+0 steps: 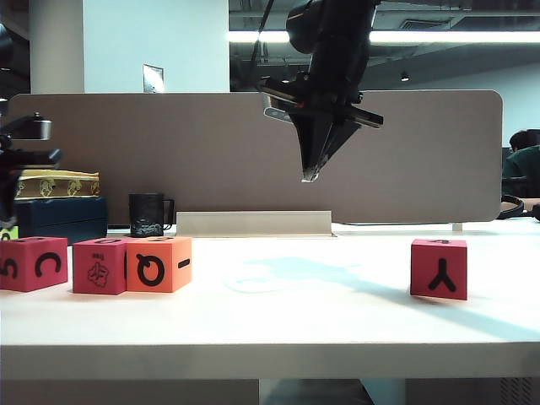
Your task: Select the appropriate blocks from the scattered letter blocks on the table and arrange them in a row to spell out "2024".
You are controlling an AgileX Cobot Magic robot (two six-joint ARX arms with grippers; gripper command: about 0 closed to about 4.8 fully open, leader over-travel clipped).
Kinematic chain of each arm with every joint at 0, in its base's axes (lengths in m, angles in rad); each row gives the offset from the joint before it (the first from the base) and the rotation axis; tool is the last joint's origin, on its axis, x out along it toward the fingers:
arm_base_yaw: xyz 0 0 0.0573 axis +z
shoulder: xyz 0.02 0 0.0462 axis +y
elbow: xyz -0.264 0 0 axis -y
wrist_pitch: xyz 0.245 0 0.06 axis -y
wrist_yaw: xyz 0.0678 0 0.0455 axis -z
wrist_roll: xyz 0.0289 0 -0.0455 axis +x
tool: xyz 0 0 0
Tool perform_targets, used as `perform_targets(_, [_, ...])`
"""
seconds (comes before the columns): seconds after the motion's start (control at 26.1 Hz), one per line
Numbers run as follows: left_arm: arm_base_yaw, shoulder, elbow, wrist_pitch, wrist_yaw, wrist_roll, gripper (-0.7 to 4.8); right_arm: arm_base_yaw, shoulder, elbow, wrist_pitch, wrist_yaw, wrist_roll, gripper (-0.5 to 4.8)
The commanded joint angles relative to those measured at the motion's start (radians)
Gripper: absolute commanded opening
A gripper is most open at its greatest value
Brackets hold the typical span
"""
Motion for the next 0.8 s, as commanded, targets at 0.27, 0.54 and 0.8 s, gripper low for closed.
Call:
perform_targets(0.27, [0.026,-0.002,0.004,-0.008,-0.04,0.051,-0.06,0.013,-0.006,0.002,-0.002,-0.326,-0.003,-0.01])
perform_targets(0.54, [0.064,0.035,0.003,-0.036,-0.011,0.055,-0.06,0.086,-0.007,0.002,0.036,-0.451,-0.019,-0.01])
perform_targets(0.8, [0.092,0.085,0.003,-0.035,0.02,0.055,-0.06,0.146,-0.028,0.003,0.071,-0.372,-0.025,-0.02])
